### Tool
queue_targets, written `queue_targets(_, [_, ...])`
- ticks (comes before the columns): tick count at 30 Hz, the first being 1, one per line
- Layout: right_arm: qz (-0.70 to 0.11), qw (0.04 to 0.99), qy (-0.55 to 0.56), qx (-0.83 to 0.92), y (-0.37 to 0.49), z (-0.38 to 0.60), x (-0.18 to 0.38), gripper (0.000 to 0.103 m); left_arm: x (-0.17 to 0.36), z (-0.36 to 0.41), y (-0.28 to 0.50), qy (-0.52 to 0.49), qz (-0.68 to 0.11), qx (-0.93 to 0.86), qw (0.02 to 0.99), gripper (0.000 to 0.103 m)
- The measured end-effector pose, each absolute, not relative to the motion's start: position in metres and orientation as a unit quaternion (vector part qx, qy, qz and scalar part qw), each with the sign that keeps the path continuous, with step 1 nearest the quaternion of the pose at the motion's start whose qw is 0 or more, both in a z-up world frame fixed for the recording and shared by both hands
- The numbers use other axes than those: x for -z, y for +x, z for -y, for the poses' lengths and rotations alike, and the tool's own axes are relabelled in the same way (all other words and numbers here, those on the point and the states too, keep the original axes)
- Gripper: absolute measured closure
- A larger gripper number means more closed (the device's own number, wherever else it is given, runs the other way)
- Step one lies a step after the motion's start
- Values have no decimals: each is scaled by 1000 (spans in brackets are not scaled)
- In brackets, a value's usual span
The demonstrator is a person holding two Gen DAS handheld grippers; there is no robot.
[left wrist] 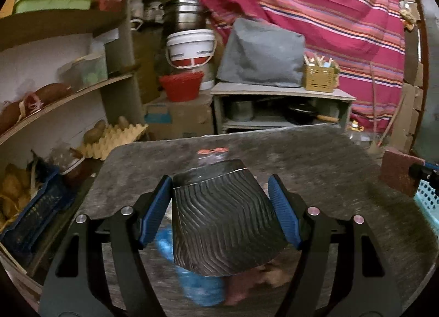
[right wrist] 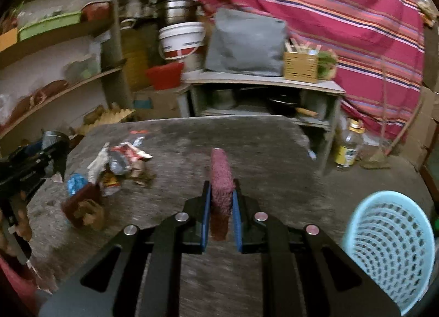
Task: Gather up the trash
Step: 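Carry rubber piece and sponge over the basket and open both tools to drop them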
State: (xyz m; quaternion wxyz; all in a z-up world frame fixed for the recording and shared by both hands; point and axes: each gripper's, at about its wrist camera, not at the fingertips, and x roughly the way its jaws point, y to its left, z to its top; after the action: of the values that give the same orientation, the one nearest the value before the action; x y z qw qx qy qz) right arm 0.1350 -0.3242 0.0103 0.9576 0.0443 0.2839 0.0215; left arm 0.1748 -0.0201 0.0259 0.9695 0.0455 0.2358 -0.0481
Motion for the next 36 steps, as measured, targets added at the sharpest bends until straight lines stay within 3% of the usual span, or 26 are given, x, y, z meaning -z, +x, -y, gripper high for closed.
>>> queue_targets(23, [-283, 942, 104, 151, 39, 532, -3, 88, -17, 279, 146, 87, -233, 234, 940, 33])
queue_targets(36, [-303, 928, 110, 186, 18, 574, 21, 88, 3, 398, 123, 95, -242, 303, 917, 33])
